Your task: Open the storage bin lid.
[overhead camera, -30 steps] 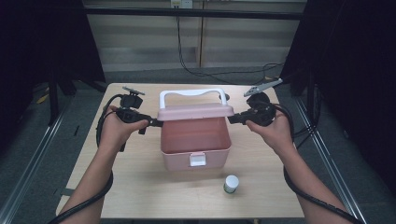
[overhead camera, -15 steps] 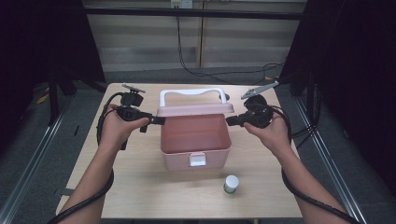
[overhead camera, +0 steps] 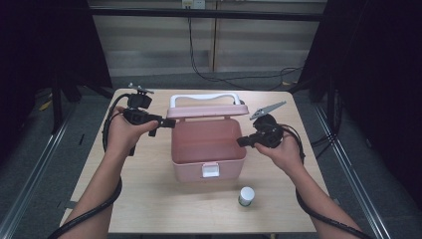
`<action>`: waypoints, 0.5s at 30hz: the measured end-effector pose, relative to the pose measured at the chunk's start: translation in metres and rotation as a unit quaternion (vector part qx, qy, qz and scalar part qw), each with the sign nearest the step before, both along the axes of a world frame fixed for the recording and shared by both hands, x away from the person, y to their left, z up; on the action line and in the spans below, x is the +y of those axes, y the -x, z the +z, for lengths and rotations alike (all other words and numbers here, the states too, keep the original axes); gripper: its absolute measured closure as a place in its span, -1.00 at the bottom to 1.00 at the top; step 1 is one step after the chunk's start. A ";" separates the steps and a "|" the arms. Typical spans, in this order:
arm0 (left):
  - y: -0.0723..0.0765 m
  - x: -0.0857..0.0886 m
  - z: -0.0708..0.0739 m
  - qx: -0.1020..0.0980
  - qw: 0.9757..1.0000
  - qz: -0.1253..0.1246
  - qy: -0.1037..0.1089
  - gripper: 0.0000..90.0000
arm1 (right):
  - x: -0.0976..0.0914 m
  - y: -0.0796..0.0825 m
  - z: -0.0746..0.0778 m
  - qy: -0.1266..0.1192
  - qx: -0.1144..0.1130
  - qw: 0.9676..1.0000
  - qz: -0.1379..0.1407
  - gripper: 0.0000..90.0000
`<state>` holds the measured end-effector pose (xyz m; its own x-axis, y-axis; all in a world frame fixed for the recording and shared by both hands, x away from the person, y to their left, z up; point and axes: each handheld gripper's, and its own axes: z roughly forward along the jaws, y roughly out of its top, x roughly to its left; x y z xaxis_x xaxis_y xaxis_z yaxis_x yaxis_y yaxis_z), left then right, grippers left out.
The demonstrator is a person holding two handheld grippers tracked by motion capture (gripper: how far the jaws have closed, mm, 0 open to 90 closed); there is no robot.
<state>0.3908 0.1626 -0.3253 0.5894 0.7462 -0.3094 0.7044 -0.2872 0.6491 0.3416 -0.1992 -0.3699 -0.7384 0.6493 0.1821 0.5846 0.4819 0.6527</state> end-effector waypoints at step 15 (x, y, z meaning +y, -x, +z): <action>-0.005 -0.004 0.010 -0.005 1.000 0.010 0.006 0.19 | 0.003 0.005 -0.010 0.006 0.008 1.000 0.014 1.00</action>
<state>0.3961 0.1586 -0.3156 0.5769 0.7547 -0.3124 0.7034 -0.2646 0.6597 0.3371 -0.1958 -0.3798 -0.7534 0.6306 0.1864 0.5809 0.5053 0.6382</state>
